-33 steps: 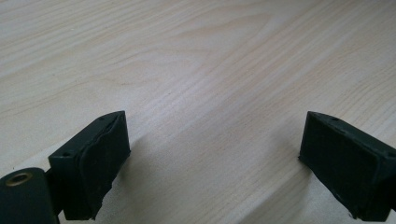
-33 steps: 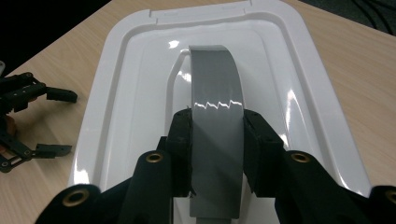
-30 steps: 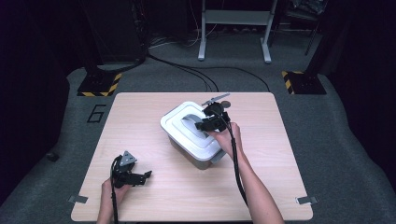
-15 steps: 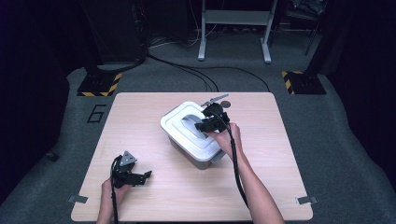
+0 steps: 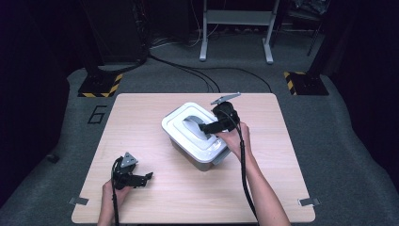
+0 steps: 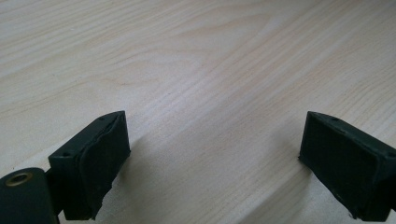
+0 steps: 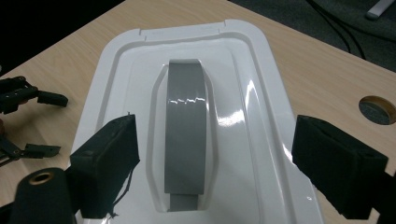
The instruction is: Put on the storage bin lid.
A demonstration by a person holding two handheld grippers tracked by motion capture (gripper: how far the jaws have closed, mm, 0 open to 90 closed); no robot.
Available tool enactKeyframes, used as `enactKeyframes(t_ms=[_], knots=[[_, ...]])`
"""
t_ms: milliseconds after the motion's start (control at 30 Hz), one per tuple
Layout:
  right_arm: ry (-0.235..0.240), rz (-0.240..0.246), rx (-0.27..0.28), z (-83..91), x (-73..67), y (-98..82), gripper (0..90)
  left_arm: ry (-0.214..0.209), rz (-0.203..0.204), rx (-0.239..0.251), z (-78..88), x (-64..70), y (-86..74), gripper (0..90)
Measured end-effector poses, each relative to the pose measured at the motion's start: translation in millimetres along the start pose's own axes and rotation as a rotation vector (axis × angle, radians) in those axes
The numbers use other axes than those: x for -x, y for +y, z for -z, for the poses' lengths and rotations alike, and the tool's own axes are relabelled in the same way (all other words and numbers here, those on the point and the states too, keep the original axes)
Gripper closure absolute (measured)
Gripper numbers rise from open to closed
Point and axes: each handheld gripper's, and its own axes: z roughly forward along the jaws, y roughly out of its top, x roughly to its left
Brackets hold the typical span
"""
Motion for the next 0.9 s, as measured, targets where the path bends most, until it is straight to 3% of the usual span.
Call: enactKeyframes(t_ms=[133, 433, 667, 900], knots=[[-0.014, -0.003, 0.021, 12.0, 5.6, -3.6, 5.2, 0.000, 0.005, 0.003, -0.2, 0.3, -0.1, 8.2], [-0.074, -0.023, 0.046, 39.3, 26.2, -21.6, 0.2, 0.000, -0.002, -0.001, 0.1, -0.1, 0.0, 8.2], [-0.130, -0.058, 0.058, 60.3, 46.3, -48.7, 0.0, 0.001, 0.006, 0.005, -0.3, 0.4, -0.1, 8.2], [-0.174, -0.111, 0.047, 68.8, 65.2, -82.5, 0.0, 0.001, 0.006, 0.005, -0.3, 0.4, 0.0, 8.2]])
